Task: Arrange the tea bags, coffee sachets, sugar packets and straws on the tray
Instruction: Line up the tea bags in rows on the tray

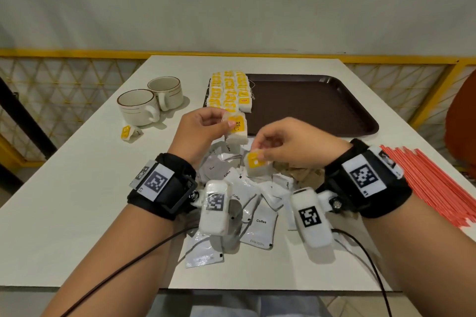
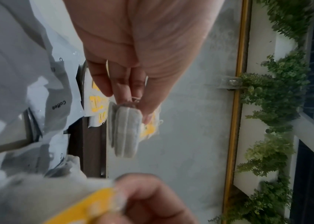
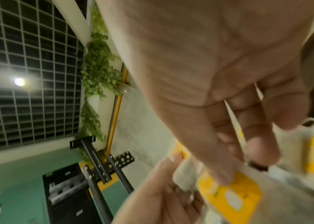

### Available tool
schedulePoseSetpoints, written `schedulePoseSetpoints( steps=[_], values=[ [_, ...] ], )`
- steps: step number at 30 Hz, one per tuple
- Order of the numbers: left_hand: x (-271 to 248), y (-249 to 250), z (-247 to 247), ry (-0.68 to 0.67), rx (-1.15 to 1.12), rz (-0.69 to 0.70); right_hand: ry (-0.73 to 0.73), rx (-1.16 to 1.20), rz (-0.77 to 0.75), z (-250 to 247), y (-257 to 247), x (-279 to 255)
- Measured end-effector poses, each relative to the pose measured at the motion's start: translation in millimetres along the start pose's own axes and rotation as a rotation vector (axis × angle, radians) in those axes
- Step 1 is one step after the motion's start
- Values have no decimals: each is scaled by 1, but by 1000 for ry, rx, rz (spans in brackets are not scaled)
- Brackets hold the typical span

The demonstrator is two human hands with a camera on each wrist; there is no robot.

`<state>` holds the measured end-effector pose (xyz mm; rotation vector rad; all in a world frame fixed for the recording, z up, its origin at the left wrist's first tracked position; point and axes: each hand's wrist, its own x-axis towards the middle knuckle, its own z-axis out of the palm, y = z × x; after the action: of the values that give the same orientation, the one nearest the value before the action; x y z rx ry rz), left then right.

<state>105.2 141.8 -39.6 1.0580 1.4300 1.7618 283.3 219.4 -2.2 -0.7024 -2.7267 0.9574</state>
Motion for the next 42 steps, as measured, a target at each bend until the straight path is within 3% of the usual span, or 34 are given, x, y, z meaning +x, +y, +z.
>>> schedulePoseSetpoints(
  steps=[4, 13, 17, 21, 25, 30, 32, 39, 42],
  values=[
    [-3, 3, 4, -80, 51, 21, 95, 408, -69, -11, -10, -1],
    [-6, 5, 6, -127, 55, -12, 265, 326, 12, -5, 0, 17],
    [-8, 7, 9, -117, 44, -15, 255, 311, 63, -5, 1, 24],
    [-9, 8, 8, -122, 71, -30, 158, 399, 115, -10, 4, 30],
    [-9, 6, 7, -85, 153, -19, 94, 248, 165, -25, 10, 37],
    [2, 6, -8, 104, 102, -6, -137, -311, 225, -30, 26, 48],
    [5, 6, -12, 141, 104, -9, -179, -427, 200, -23, 29, 52],
    [5, 5, -9, 116, 86, -11, -62, -375, 187, -16, 30, 56],
    [6, 2, -11, 101, 104, 2, -19, -124, 236, -26, 25, 53]
  ],
)
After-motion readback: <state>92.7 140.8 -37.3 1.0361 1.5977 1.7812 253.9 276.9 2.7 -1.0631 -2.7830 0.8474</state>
